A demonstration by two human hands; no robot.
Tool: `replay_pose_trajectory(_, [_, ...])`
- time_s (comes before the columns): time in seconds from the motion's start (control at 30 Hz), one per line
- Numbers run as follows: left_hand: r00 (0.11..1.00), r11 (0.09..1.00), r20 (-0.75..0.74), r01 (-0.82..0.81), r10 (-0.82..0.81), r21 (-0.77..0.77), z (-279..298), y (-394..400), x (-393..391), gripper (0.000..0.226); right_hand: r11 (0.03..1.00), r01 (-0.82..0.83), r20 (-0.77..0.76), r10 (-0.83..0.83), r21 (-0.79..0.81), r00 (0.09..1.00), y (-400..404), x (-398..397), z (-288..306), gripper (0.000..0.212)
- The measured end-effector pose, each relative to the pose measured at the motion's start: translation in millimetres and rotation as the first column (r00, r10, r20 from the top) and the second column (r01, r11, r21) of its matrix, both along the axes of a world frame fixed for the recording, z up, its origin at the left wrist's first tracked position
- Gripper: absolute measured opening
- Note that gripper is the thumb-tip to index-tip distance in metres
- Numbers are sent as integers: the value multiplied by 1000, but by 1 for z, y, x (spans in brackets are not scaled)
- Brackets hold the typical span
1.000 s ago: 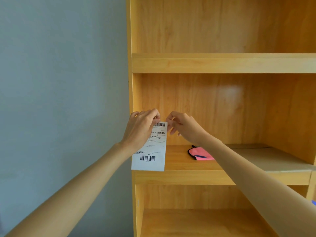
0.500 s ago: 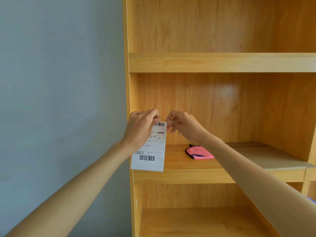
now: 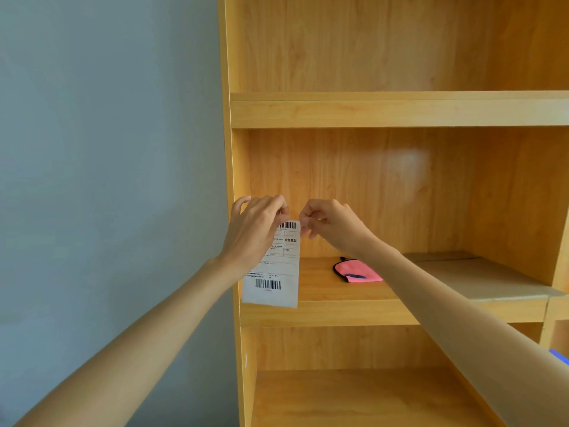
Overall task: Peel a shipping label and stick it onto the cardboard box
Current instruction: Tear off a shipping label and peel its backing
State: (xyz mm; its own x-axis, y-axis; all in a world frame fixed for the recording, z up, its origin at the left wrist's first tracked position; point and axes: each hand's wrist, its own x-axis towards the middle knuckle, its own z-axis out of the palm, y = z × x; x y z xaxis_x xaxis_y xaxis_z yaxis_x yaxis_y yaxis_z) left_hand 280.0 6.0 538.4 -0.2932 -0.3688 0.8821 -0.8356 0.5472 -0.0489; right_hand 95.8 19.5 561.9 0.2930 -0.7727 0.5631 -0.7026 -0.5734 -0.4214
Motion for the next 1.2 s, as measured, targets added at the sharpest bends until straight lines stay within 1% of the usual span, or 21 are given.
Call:
replay_pose_trajectory(0.13, [998, 994, -45, -43, 39, -105, -3, 9, -4, 13, 999, 45, 14, -45, -5, 999, 3, 1, -3, 18])
replay_pose_trajectory(0.2, [999, 995, -47, -14, 9, -100, -4, 14, -7, 12, 998, 68, 35, -67, -10, 997, 3, 2, -5, 16])
replay_pose_trajectory(0.23, [999, 998, -34, 3, -5, -67, -4, 16, -9, 15, 997, 74, 45, -74, -8, 996, 3, 3, -5, 15])
replay_pose_trajectory(0.3, [999, 999, -22, 27, -26, 47, -6, 17, -14, 23, 996, 84, 64, -83, -4, 994, 4, 5, -6, 15])
replay_pose_trajectory(0.4, [989, 972, -113, 119, -97, 204, -7, 15, -20, 26, 995, 98, 79, -98, 5, 992, 5, 6, -7, 14])
replay_pose_trajectory(0.5, [970, 946, -219, 162, -102, 282, -6, 15, -24, 27, 993, 116, 92, -114, -15, 989, 7, 7, -10, 15])
replay_pose_trajectory(0.67, [967, 927, -251, 129, -40, 351, -7, 14, -29, 29, 980, 183, 72, -177, -83, 982, 13, 11, -17, 15])
replay_pose_trajectory(0.77, [965, 923, -259, 133, -37, 360, -8, 16, -31, 29, 976, 192, 81, -184, -100, 980, 12, 11, -20, 14])
replay_pose_trajectory(1.07, [970, 943, -234, 131, -59, 307, -11, 15, -34, 27, 978, 183, 99, -173, -100, 980, 11, 6, -24, 13])
replay_pose_trajectory(1.2, [952, 950, -289, 179, -101, 256, -15, 12, -33, 22, 985, 166, 140, -158, -50, 978, 12, 3, -24, 14])
